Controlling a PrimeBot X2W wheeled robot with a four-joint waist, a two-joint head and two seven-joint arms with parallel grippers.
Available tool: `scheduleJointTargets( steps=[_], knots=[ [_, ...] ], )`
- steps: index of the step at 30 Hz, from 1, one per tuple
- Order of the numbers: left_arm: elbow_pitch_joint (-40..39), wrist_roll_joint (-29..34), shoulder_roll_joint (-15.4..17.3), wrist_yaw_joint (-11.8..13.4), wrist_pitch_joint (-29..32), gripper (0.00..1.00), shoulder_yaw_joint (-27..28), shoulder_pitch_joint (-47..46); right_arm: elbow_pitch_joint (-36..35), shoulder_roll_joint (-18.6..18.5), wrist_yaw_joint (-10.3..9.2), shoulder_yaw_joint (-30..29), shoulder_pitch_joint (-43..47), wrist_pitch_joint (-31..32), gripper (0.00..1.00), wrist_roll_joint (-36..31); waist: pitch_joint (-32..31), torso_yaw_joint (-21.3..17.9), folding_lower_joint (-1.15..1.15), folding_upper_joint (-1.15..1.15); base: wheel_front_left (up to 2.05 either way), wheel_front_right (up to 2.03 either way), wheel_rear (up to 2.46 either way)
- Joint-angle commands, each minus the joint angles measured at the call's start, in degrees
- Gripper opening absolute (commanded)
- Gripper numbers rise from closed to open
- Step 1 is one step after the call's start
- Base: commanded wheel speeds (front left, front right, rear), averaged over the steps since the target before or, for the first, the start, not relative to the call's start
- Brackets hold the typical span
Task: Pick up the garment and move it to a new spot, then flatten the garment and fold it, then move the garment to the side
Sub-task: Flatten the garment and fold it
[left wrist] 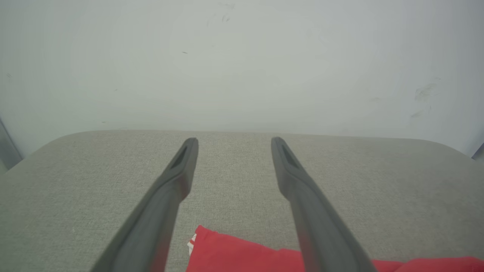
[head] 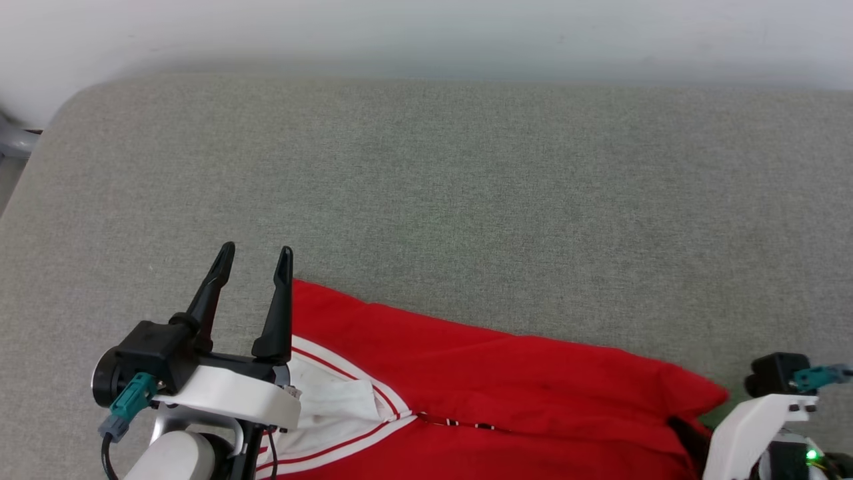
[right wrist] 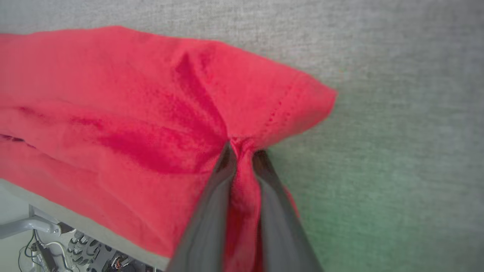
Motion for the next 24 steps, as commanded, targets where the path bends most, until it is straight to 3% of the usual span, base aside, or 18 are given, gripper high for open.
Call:
scheduleJointTargets(
  steps=[1, 14, 24],
  knots=[
    [0.4, 0.2, -0.3, -0.2, -0.4, 1.0, 0.1, 0.1, 1.8, 1.3, 0.17, 1.9, 0.8, 0.4, 0.0, 0.4, -0.4, -0.3, 0.0, 0.0, 0.0, 0.0, 0.0],
    [2.3, 0.0, 0.2, -0.5, 0.3, 1.0, -0.8, 2.0, -3.9, -2.0, 0.09, -0.7, 0.6, -1.0, 0.0, 5.0, -5.2, -1.5, 0.0, 0.0, 0.0, 0.0, 0.0],
    [1.6, -0.5, 0.4, 0.4, 0.5, 1.0, -0.5, 3.3, -3.3, -4.0, 0.07, -12.2, 1.4, 1.7, 0.0, 8.4, -6.7, -2.4, 0.0, 0.0, 0.0, 0.0, 0.0]
  ],
)
